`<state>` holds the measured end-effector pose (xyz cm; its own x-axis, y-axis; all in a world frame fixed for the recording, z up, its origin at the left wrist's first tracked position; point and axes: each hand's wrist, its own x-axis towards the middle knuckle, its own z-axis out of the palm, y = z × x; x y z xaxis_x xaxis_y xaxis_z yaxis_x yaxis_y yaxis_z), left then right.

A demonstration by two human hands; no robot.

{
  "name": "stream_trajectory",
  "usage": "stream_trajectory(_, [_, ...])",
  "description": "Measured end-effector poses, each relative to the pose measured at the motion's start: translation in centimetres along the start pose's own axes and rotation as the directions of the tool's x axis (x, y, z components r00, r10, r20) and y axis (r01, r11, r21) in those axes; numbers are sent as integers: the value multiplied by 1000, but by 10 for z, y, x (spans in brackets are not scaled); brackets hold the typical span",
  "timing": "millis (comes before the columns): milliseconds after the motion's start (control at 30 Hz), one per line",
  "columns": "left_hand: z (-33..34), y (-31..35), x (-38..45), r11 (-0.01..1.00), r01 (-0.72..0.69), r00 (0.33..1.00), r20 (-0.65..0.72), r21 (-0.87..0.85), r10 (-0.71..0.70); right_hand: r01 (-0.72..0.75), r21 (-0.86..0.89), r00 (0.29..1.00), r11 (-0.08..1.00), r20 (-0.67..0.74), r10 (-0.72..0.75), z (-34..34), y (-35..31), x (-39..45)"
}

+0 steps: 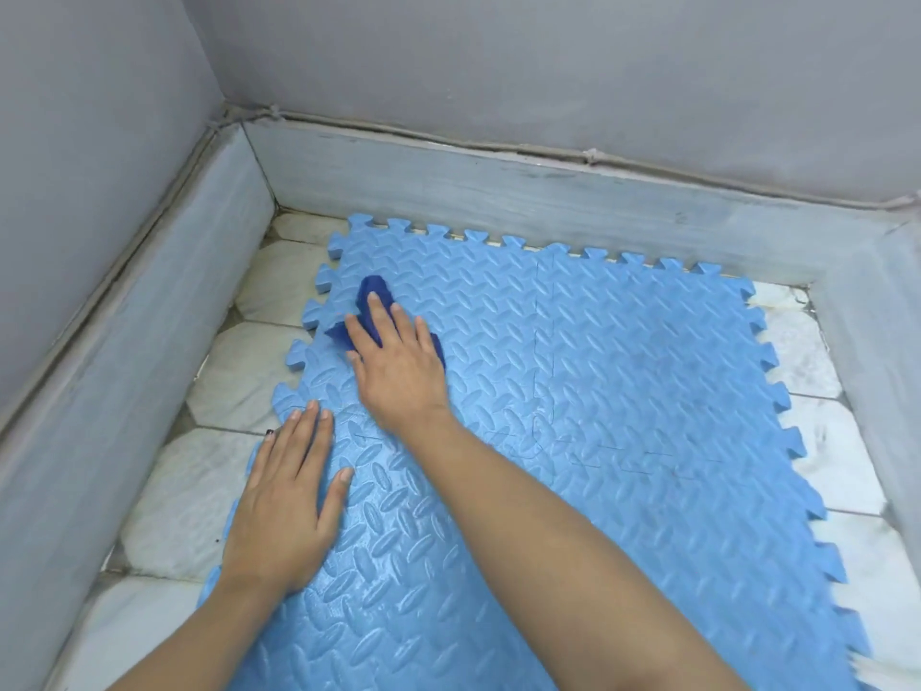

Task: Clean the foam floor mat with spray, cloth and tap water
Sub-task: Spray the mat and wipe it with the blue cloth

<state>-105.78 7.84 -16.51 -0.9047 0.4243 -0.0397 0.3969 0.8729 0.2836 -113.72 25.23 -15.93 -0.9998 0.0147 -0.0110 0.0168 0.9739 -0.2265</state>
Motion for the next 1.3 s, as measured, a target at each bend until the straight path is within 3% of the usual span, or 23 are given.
stream_trajectory(133, [1, 0, -1, 1000, 1, 1000, -9, 1, -1, -255, -21, 967, 967, -34, 254, -28, 109, -18])
stream_trajectory(300, [1, 0, -1, 1000, 3, 1000, -17, 0, -3, -646, 9, 752, 763, -167, 638, -69, 260, -91])
stream_trajectory(400, [3, 0, -1, 1000, 7, 1000, -29, 4, -6, -717, 107, 668, 689, -178, 723, -69, 268, -122])
stream_trajectory(500, [0, 1, -1, 1000, 3, 999, -32, 4, -3, -653, 135, 713, 745, -221, 665, -49, 217, -124])
stream_trajectory(633, [0, 2, -2, 1000, 7, 999, -39, 1, -7, -477, 158, 837, 864, -218, 502, -23, 116, -100])
stream_trajectory(733, [-1, 3, -3, 1000, 5, 999, -40, 3, -5, -196, 162, 965, 967, -144, 220, -5, 36, -75])
stream_trajectory(833, [-1, 3, -2, 1000, 9, 999, -40, -1, -9, 37, 117, 997, 992, -78, -28, 6, 4, -66])
stream_trajectory(900, [-2, 2, -2, 1000, 9, 999, -37, -3, -9, 0, 96, 994, 995, -105, 10, 3, 25, -52])
stream_trajectory(967, [-2, 2, -2, 1000, 9, 999, -36, -10, -9, -172, 70, 968, 983, -171, 182, -3, 64, -33])
stream_trajectory(1067, [-1, 1, -3, 1000, 5, 999, -41, -19, -6, -463, 107, 858, 880, -197, 475, -19, 112, -8])
stream_trajectory(1133, [1, 0, -1, 1000, 0, 999, -45, -21, -1, -559, 168, 796, 812, -163, 582, -20, 97, 7])
stream_trajectory(1200, [1, 0, -1, 1000, -4, 999, -38, -25, 3, -478, 143, 851, 867, -169, 497, -15, 54, 16])
stream_trajectory(1300, [1, -1, 0, 1000, -7, 999, -36, -20, 6, -161, 22, 983, 987, -84, 162, -3, 0, 27])
